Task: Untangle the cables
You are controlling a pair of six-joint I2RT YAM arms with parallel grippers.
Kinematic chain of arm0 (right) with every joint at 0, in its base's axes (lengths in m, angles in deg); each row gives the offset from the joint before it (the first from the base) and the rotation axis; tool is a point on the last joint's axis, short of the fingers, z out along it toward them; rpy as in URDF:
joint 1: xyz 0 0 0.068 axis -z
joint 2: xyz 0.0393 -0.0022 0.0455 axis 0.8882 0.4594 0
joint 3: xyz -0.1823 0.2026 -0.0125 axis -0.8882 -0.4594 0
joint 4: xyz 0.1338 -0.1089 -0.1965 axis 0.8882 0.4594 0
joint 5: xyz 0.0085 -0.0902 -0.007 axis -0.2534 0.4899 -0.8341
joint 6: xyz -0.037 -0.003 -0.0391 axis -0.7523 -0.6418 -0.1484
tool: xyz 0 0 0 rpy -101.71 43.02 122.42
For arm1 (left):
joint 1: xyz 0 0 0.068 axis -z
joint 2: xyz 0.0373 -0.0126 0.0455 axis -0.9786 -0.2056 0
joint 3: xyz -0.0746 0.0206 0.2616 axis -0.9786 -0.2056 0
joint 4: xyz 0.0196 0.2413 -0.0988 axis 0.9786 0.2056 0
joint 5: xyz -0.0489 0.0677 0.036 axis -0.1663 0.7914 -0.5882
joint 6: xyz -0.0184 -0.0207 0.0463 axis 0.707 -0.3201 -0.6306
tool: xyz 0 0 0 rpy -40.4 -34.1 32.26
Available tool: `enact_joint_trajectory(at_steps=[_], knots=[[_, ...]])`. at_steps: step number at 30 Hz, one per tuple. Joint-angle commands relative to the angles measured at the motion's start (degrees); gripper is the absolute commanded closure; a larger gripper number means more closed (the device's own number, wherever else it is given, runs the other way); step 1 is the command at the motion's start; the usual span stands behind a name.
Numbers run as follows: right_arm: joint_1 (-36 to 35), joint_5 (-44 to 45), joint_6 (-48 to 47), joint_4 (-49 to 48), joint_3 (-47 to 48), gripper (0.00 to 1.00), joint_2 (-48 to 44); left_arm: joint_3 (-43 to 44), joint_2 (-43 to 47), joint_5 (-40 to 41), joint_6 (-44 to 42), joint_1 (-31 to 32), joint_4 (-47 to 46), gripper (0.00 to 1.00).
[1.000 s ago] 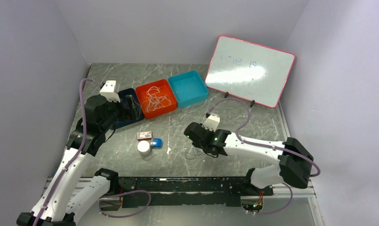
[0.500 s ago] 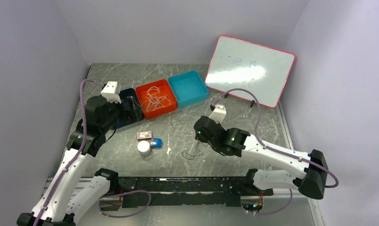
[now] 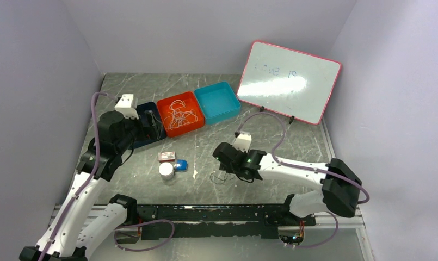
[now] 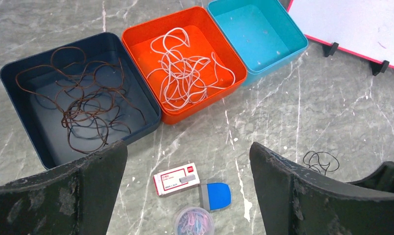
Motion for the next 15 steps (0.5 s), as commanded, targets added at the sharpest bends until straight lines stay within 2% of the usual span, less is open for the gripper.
enact_joint_trajectory(at_steps=[1, 7, 11, 15], knots=[[-0.4, 0.4, 2.0, -3.0, -2.0, 0.48, 3.2, -0.5, 1.8, 1.2, 0.6, 0.3, 0.6, 0.01], [-0.3, -0.6, -0.6, -7.0, -2.1, 0.53, 7.8, -0.9, 2.0, 0.1, 0.7, 0.3, 0.9, 0.01], [-0.3, -0.5, -1.4, -7.0, -1.4, 0.60, 10.5, -0.6, 2.7, 1.1, 1.0, 0.3, 1.2, 0.01], [-0.3, 0.0, -1.6, -7.1, -1.4, 0.66, 11.7, -0.5, 2.9, -1.3, -0.6, 0.3, 0.2, 0.01]])
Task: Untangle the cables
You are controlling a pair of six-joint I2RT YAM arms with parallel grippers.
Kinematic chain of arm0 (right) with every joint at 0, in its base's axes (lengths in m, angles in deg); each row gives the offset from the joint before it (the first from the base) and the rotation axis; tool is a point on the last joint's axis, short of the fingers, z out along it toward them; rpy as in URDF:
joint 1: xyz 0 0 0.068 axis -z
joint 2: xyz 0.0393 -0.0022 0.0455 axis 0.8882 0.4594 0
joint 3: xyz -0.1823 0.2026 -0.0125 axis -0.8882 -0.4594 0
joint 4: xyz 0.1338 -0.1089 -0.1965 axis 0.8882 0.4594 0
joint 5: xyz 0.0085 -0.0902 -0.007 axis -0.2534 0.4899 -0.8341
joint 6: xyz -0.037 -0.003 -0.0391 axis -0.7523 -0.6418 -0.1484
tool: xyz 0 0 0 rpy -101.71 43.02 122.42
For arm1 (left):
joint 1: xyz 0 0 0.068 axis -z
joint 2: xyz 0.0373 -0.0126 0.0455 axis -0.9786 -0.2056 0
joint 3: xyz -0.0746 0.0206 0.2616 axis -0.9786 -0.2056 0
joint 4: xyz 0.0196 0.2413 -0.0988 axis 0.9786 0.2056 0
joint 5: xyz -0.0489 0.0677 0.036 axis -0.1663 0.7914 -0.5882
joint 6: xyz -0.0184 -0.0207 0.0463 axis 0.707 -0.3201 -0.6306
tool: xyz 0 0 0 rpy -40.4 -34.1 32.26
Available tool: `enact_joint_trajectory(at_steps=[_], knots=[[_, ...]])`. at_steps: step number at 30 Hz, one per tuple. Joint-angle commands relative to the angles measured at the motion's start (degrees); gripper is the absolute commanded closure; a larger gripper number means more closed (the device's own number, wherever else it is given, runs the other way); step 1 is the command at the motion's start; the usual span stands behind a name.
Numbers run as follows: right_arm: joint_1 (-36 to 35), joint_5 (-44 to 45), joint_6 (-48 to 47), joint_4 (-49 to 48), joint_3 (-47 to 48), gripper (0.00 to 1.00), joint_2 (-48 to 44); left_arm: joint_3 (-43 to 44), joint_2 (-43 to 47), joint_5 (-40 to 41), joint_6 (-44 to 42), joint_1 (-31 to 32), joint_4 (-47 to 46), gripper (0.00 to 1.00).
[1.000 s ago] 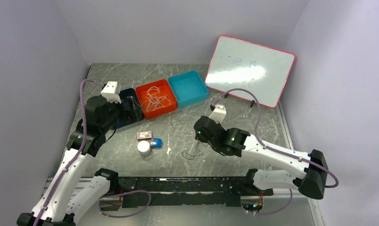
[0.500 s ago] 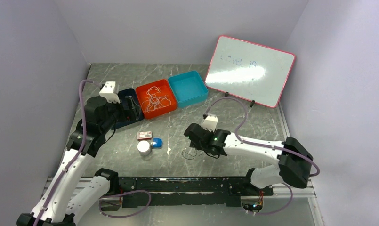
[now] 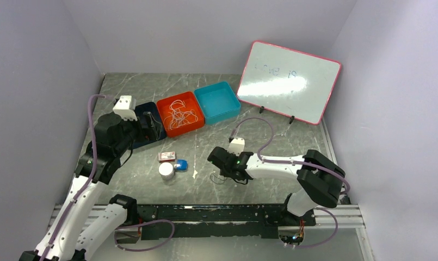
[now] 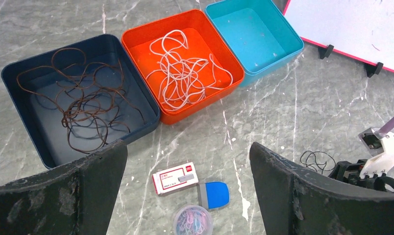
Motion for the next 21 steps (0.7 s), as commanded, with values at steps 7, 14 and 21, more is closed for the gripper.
enact_joint_trajectory(at_steps=[7, 14, 21], knots=[[-0.3, 1.6, -2.0, -0.9, 1.6, 0.82, 1.0, 0.5, -0.5, -3.3, -2.1, 0.3, 0.5, 0.01], [-0.3, 5.8, -4.8, 3.6, 4.3, 0.94, -3.4, -0.1, 0.3, -2.6, -2.0, 0.3, 0.1, 0.01], [-0.2, 10.7, -12.6, 8.4, 10.6, 0.95, -10.7, -0.5, 1.1, -1.9, -1.5, 0.3, 0.1, 0.01]])
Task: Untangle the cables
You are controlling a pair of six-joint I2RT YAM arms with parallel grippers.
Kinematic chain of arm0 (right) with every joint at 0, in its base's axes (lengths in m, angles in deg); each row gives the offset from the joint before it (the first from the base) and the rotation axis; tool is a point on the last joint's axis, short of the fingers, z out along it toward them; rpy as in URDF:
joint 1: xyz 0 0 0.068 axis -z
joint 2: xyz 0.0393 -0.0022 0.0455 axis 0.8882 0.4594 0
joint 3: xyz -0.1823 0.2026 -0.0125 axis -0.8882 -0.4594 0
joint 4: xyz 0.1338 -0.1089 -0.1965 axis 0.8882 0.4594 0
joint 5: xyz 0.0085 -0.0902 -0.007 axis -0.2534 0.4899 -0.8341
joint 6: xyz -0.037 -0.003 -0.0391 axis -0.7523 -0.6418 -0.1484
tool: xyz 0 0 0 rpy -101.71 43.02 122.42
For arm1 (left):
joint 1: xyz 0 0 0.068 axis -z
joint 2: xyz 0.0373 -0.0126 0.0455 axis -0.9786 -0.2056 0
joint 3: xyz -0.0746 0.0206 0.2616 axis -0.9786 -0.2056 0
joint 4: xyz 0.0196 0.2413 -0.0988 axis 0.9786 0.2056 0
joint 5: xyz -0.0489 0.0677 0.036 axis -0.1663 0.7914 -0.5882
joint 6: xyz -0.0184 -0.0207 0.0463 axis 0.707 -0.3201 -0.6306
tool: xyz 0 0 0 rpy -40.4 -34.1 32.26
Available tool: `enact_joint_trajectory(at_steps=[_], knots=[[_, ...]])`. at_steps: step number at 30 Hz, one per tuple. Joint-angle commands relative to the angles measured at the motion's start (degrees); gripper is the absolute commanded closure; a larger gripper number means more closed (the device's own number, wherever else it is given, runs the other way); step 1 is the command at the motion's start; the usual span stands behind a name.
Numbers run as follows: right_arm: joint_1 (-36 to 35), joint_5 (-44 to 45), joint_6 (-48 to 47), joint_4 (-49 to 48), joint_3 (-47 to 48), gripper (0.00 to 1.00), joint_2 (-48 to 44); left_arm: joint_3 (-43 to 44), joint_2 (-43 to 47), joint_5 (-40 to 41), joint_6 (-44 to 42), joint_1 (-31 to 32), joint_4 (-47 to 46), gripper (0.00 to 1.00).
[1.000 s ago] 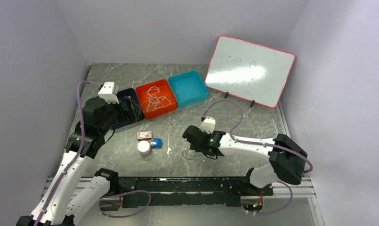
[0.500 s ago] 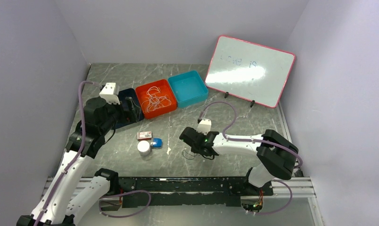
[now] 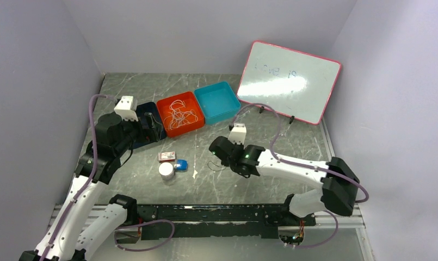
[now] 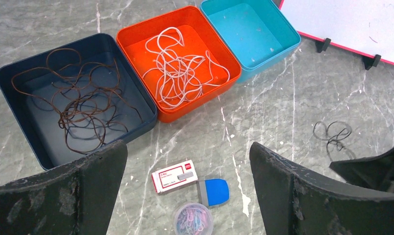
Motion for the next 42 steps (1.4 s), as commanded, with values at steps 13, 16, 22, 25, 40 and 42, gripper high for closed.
enact_joint_trajectory(at_steps=[13, 16, 22, 25, 40, 42], knots=[[9.5, -8.2, -33.7, 1.9, 20.2, 0.99, -4.0, -0.6, 0.5, -1.7, -0.3, 0.3, 0.2, 0.01], [15.0, -14.5, -36.9, 0.6, 22.4, 0.99, -1.5, -0.6, 0.7, -2.2, -0.6, 0.3, 0.4, 0.01], [23.5, -24.2, -42.7, -5.0, 26.5, 0.99, 6.1, -1.0, 1.1, -2.4, -0.3, 0.3, 0.8, 0.01], [26.9, -27.6, -43.3, -6.3, 30.6, 0.99, 11.5, -1.6, 1.7, -1.8, 0.5, 0.3, 0.7, 0.01], [30.8, -21.2, -35.2, -14.5, 46.7, 1.00, 35.2, 0.2, 5.5, 1.9, 0.6, 0.3, 2.2, 0.01], [31.2, -20.9, -34.2, -15.0, 48.2, 1.00, 38.9, 0.4, 5.7, 2.3, 0.7, 0.3, 2.2, 0.01]])
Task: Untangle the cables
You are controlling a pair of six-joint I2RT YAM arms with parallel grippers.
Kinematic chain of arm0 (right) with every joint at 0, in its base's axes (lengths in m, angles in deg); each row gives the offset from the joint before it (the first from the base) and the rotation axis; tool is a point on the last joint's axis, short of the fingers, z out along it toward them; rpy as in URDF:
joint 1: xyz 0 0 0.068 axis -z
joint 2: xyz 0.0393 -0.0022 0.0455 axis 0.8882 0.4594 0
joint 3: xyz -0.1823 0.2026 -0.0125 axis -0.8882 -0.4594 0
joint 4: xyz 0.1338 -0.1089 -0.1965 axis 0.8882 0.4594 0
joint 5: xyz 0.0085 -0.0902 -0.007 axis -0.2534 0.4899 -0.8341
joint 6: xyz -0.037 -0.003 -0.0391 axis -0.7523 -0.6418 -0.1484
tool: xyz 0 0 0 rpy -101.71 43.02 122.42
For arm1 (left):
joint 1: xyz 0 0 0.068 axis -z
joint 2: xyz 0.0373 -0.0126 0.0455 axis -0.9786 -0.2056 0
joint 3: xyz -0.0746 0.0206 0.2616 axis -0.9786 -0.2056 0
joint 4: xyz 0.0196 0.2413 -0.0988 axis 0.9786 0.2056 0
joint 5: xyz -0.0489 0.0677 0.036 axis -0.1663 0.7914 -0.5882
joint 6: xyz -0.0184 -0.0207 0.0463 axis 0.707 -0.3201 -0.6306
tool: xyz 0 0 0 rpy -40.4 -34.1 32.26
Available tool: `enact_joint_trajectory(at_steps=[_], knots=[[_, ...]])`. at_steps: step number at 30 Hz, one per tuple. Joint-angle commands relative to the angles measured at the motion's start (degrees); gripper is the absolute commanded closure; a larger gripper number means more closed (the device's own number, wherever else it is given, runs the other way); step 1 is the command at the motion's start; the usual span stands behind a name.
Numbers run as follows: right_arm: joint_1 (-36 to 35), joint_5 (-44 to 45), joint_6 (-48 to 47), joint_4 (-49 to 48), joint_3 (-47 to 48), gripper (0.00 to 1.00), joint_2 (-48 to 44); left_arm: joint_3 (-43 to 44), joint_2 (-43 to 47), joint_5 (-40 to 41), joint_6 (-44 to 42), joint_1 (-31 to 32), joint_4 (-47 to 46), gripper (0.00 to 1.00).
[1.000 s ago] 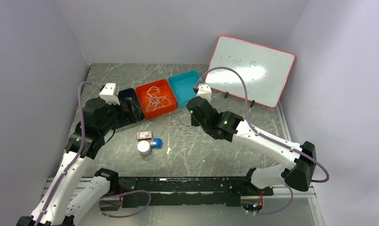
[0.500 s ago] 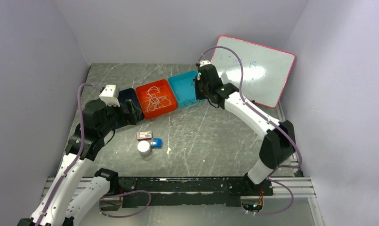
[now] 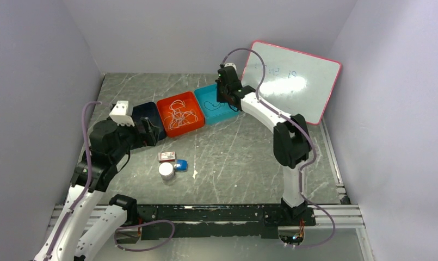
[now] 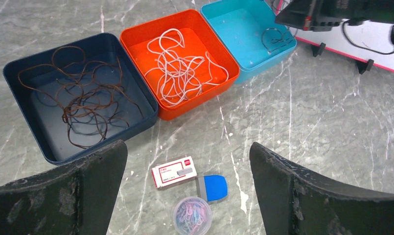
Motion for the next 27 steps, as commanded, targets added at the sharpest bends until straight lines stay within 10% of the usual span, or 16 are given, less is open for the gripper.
enact_joint_trajectory(at_steps=[1, 20, 27], knots=[[1.1, 2.4, 3.5, -3.1, 4.0, 1.00, 5.5, 1.8, 1.0, 2.1, -0.4, 0.4, 0.6, 0.01], [1.9, -0.3, 5.7, -4.9, 11.9, 0.94, 17.6, 0.7, -1.0, -4.0, -1.3, 0.3, -0.8, 0.01], [2.2, -0.9, 4.3, -5.3, 12.6, 0.65, 16.7, 0.5, -1.1, -4.6, -1.3, 0.4, -1.0, 0.01]])
